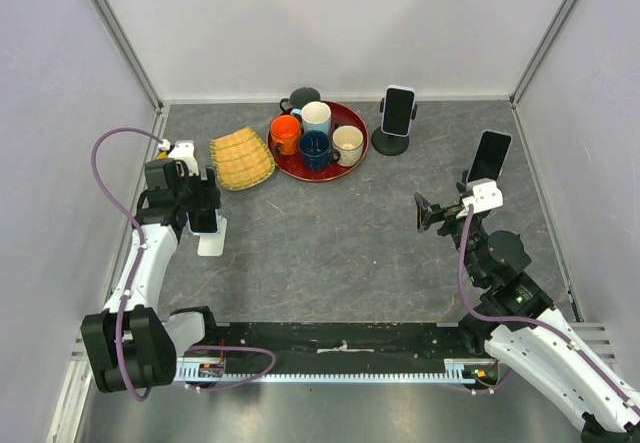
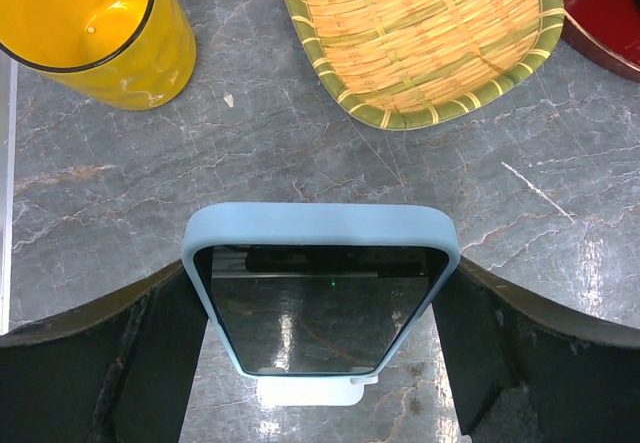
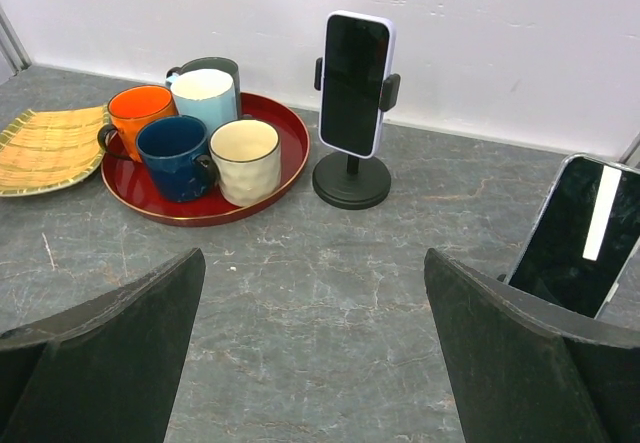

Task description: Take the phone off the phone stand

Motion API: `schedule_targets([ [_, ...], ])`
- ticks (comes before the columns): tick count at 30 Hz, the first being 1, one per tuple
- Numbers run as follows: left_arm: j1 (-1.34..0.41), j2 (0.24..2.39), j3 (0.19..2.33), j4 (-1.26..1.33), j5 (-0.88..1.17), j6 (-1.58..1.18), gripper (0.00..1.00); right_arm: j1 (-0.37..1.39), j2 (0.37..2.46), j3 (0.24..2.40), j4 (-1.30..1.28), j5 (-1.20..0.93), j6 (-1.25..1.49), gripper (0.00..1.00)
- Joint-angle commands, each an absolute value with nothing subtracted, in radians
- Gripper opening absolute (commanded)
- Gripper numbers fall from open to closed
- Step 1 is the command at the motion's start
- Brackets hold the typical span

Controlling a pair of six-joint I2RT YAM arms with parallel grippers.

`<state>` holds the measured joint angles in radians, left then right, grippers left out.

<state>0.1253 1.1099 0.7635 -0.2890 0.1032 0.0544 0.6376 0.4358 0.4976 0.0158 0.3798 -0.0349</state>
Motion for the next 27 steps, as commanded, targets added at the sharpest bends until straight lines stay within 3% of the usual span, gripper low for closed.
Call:
schedule_targets([
  [1, 0.13, 1.066, 0.769, -0.262, 0.118, 0.078, 0.89, 0.643, 0.436, 0.492, 0.064, 0.394, -0.049, 0.98],
  [12, 0.127, 1.006, 0.776, -0.281, 0.118, 0.089, 0.69, 0.647, 0.437, 0.491, 0.067, 0.393, -0.049, 0.98],
  [27, 0.127, 0.91, 0.902, -0.413, 0.184, 0.02, 0.21, 0.652, 0.463, 0.511, 0.049, 0.316, -0.011, 0.98],
])
